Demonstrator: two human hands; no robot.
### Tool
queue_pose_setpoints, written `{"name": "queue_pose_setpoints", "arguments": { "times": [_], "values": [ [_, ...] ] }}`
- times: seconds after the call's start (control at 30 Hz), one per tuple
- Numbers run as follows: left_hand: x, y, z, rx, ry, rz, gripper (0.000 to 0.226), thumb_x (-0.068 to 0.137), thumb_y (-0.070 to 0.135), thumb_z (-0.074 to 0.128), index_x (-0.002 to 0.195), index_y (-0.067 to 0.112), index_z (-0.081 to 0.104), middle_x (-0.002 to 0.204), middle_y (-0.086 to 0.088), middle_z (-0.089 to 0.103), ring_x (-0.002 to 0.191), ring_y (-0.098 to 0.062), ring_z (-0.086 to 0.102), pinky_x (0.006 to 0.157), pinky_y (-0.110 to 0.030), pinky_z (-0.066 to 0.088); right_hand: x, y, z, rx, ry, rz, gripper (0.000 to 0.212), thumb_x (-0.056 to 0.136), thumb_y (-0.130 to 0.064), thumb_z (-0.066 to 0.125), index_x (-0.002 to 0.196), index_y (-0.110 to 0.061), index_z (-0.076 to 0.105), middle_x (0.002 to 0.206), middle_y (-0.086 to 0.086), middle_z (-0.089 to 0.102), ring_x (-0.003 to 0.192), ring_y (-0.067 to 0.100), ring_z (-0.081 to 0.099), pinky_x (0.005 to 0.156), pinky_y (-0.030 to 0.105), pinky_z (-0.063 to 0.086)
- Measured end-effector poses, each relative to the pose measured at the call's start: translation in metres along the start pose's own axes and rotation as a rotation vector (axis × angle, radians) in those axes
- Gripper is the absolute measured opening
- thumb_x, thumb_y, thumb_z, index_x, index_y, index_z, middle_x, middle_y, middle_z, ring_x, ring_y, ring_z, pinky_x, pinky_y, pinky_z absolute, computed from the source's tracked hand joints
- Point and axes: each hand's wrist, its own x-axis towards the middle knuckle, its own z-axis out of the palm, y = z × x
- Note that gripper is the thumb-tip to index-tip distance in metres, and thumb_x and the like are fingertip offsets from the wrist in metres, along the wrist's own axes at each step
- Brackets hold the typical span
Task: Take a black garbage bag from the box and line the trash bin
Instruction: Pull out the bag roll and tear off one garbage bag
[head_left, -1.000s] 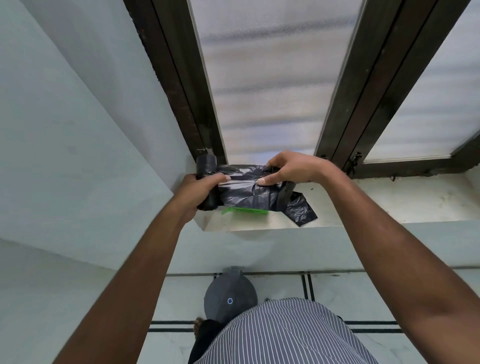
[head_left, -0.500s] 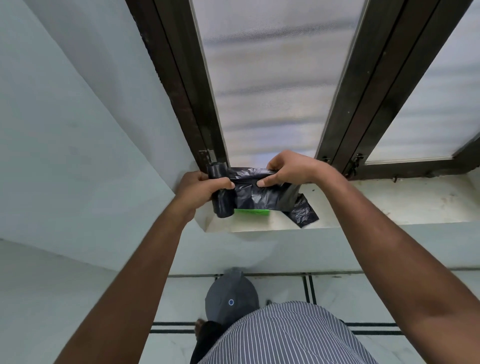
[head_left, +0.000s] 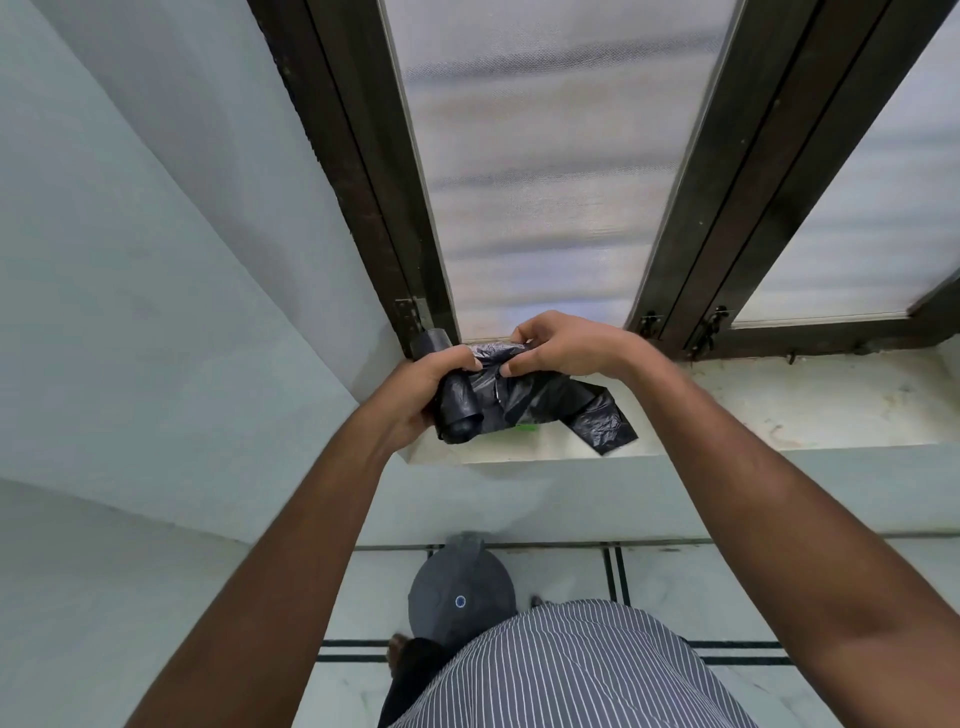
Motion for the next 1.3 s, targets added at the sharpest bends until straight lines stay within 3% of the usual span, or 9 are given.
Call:
{"name": "queue_pose_setpoints", "arguments": {
  "times": [0.07, 0.2, 0.37, 0.47, 0.7, 0.8, 0.87, 1.1, 1.3],
  "values": [
    [0.002, 0.000, 0.001, -0.004, -0.015, 0.001, 0.061, 0.076, 0.026, 0.082, 0.135, 0.011, 0.073, 0.128, -0.016, 0.079, 0.121, -0.037, 0.074, 0.103, -0.048, 0.062, 0.001, 0.001, 0.002, 0.029, -0.021, -0.017, 0.046, 0.084, -0.051, 0.087, 0.104, -0.011, 0.080, 0.089, 0.010, 0.076, 0.080, 0.032, 0.068, 0.081, 0.046, 0.051],
    [0.006, 0.000, 0.003, -0.059, -0.017, 0.013, 0.048, 0.088, 0.021, 0.076, 0.134, 0.007, 0.074, 0.125, -0.015, 0.080, 0.104, -0.029, 0.076, 0.081, -0.036, 0.064, -0.001, 0.000, 0.002, 0.028, -0.033, -0.036, 0.061, 0.083, -0.064, 0.084, 0.101, -0.006, 0.079, 0.078, 0.003, 0.050, 0.075, 0.022, 0.041, 0.072, 0.039, 0.027],
    [0.017, -0.004, 0.005, -0.066, 0.103, 0.043, 0.051, 0.083, 0.027, 0.085, 0.129, 0.006, 0.077, 0.121, -0.015, 0.081, 0.110, -0.034, 0.079, 0.077, -0.035, 0.063, -0.004, -0.001, 0.003, 0.135, -0.069, -0.055, 0.050, 0.091, -0.057, 0.086, 0.105, -0.009, 0.084, 0.084, 0.015, 0.070, 0.076, 0.016, 0.057, 0.074, 0.029, 0.042],
    [0.021, -0.003, 0.007, -0.080, 0.163, 0.091, 0.049, 0.081, 0.023, 0.088, 0.125, 0.004, 0.076, 0.116, -0.016, 0.082, 0.102, -0.032, 0.081, 0.075, -0.036, 0.064, -0.002, 0.001, 0.007, 0.186, -0.036, -0.071, 0.044, 0.091, -0.050, 0.087, 0.104, -0.008, 0.084, 0.095, 0.018, 0.079, 0.085, 0.021, 0.066, 0.085, 0.040, 0.047],
    [0.032, -0.003, 0.016, -0.074, 0.276, 0.211, 0.044, 0.077, 0.012, 0.090, 0.115, -0.005, 0.075, 0.105, -0.021, 0.081, 0.097, -0.038, 0.081, 0.085, -0.050, 0.068, 0.006, 0.000, 0.014, 0.139, 0.088, -0.148, 0.027, 0.102, -0.027, 0.080, 0.086, -0.006, 0.075, 0.071, 0.001, 0.066, 0.065, 0.015, 0.056, 0.064, 0.031, 0.041],
    [0.035, -0.002, 0.019, -0.027, 0.286, 0.278, 0.040, 0.072, 0.018, 0.091, 0.103, -0.001, 0.076, 0.093, -0.014, 0.079, 0.089, -0.031, 0.080, 0.083, -0.044, 0.067, 0.009, 0.004, 0.019, 0.125, 0.175, -0.142, 0.021, 0.104, -0.019, 0.076, 0.092, -0.002, 0.074, 0.070, 0.000, 0.071, 0.058, 0.007, 0.065, 0.057, 0.021, 0.049],
    [0.034, -0.001, 0.022, -0.025, 0.282, 0.312, 0.030, 0.072, 0.019, 0.091, 0.096, 0.006, 0.076, 0.088, -0.010, 0.077, 0.084, -0.028, 0.079, 0.081, -0.041, 0.066, 0.013, 0.006, 0.021, 0.108, 0.218, -0.139, 0.020, 0.103, -0.022, 0.076, 0.091, -0.006, 0.076, 0.071, 0.005, 0.075, 0.061, 0.011, 0.067, 0.059, 0.027, 0.052],
    [0.032, -0.001, 0.024, -0.159, 0.201, 0.293, 0.021, 0.076, 0.008, 0.084, 0.090, 0.007, 0.069, 0.082, -0.013, 0.067, 0.079, -0.031, 0.072, 0.077, -0.048, 0.065, 0.027, 0.005, 0.023, -0.056, 0.298, -0.123, 0.015, 0.097, -0.018, 0.069, 0.086, -0.012, 0.077, 0.078, 0.012, 0.078, 0.067, 0.017, 0.065, 0.067, 0.042, 0.057],
    [0.025, 0.014, 0.013, -0.275, -0.086, 0.190, 0.039, 0.077, 0.012, 0.081, 0.110, 0.001, 0.065, 0.106, -0.024, 0.056, 0.091, -0.038, 0.063, 0.072, -0.036, 0.060, 0.032, 0.017, 0.019, -0.232, 0.409, 0.011, 0.011, 0.100, -0.017, 0.066, 0.092, -0.014, 0.072, 0.084, 0.008, 0.071, 0.081, 0.030, 0.068, 0.063, 0.032, 0.043]
  ]
}}
